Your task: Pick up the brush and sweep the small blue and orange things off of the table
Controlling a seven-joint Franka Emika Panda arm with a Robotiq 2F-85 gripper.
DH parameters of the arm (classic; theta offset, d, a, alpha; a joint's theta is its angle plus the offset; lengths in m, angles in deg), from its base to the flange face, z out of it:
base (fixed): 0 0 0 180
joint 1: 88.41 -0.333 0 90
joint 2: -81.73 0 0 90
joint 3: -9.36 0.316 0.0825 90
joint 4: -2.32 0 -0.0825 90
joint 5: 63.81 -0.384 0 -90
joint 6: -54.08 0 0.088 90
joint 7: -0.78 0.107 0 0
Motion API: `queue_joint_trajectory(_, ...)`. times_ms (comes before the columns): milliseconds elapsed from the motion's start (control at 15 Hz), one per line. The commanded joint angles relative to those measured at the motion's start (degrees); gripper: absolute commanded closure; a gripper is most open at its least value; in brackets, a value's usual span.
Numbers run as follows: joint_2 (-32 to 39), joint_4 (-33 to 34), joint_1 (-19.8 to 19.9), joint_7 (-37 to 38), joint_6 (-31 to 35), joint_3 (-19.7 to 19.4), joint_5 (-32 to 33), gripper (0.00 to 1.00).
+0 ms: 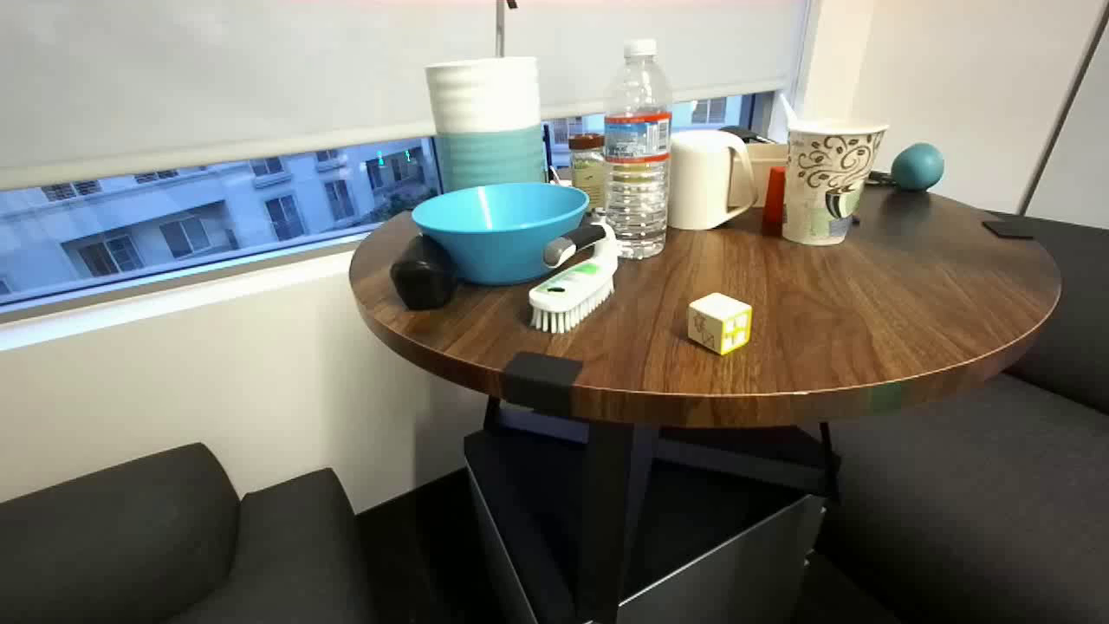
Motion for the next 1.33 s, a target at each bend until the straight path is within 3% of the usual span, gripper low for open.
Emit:
queue_joint_trajectory(0, 0.0, 0.2, -1.0, 0.4, -0.3, -0.7, 0.3, 0.00)
queue_joint_trajectory(400, -0.3, 0.0, -1.5, -0.4, 0.3, -1.1, -0.7, 0.00)
queue_joint_trajectory(867, 0.0, -3.9, -11.4, -5.2, 15.2, -1.1, -15.2, 0.00)
queue_joint_trajectory(1133, -0.2, -5.9, -15.8, -10.4, 19.9, -1.0, -24.6, 0.00)
queue_joint_trajectory(1200, -0.2, -6.2, -16.5, -12.4, 20.5, -0.8, -25.8, 0.00)
queue_joint_trajectory(1267, 0.7, -5.2, -13.9, -9.4, 18.7, 0.5, -23.4, 0.00)
